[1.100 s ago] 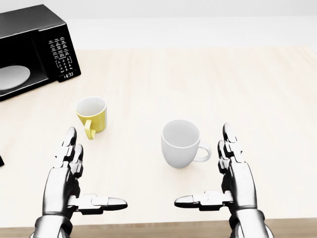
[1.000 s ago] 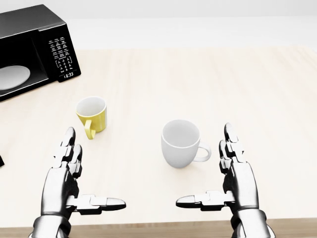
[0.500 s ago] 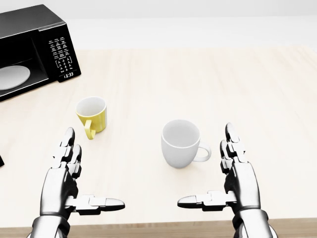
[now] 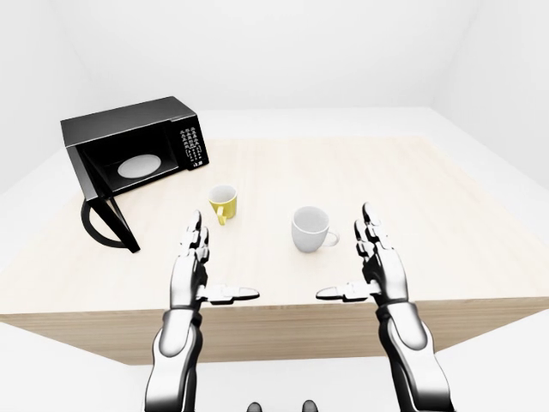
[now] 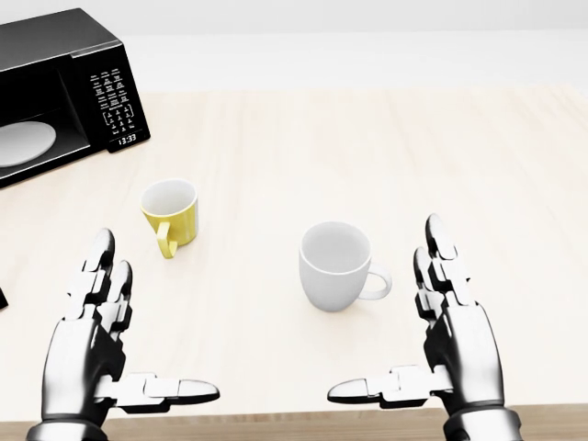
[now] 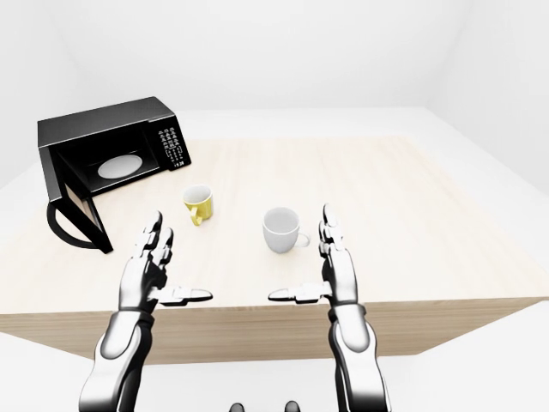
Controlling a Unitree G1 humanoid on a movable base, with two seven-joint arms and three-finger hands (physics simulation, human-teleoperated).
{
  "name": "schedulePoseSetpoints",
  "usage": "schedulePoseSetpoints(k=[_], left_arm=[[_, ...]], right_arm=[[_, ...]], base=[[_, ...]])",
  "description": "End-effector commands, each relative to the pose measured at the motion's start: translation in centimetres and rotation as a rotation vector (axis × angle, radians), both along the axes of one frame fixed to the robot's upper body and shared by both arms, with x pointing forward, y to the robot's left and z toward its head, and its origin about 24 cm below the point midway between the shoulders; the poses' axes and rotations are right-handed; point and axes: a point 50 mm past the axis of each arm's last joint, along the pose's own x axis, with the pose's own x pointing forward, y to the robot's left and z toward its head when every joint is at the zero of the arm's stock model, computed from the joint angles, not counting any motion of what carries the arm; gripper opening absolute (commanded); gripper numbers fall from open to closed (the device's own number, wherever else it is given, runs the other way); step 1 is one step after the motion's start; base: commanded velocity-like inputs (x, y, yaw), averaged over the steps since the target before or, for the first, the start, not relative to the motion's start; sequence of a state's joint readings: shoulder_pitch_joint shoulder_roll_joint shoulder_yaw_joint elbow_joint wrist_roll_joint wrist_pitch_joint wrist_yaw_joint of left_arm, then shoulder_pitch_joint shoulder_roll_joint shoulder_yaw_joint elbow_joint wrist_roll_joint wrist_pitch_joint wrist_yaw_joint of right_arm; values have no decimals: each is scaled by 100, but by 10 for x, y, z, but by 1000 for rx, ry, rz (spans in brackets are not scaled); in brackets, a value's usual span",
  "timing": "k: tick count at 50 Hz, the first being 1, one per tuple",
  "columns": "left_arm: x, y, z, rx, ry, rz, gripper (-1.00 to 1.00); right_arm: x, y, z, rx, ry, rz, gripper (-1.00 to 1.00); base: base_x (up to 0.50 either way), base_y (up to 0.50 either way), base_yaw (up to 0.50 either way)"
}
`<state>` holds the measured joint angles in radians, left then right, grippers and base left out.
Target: Close the microwave.
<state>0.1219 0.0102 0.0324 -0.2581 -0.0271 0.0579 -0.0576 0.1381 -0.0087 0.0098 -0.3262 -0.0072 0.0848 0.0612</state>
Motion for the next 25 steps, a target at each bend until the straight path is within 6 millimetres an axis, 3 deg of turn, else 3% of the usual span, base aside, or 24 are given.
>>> schedulePoseSetpoints(k=[1, 2, 5, 6, 25], left_arm=[[-6, 1, 7, -1, -20, 2, 100], [-43, 5, 37, 18, -135, 21, 100], [-46, 5, 39, 19, -142, 22, 100], [-71, 11, 59, -13, -217, 33, 100], [-83, 12, 68, -16, -257, 29, 100]], right_arm=[[-7, 1, 10, -7, -41, 2, 100], [-39, 5, 47, -35, -189, 5, 100], [-41, 5, 50, -37, -199, 5, 100], [-58, 5, 68, -53, -269, 3, 100], [-66, 9, 72, -54, -279, 9, 100]], base=[[0, 0, 0], [0, 0, 0], [0, 0, 0], [0, 0, 0], [0, 0, 0]])
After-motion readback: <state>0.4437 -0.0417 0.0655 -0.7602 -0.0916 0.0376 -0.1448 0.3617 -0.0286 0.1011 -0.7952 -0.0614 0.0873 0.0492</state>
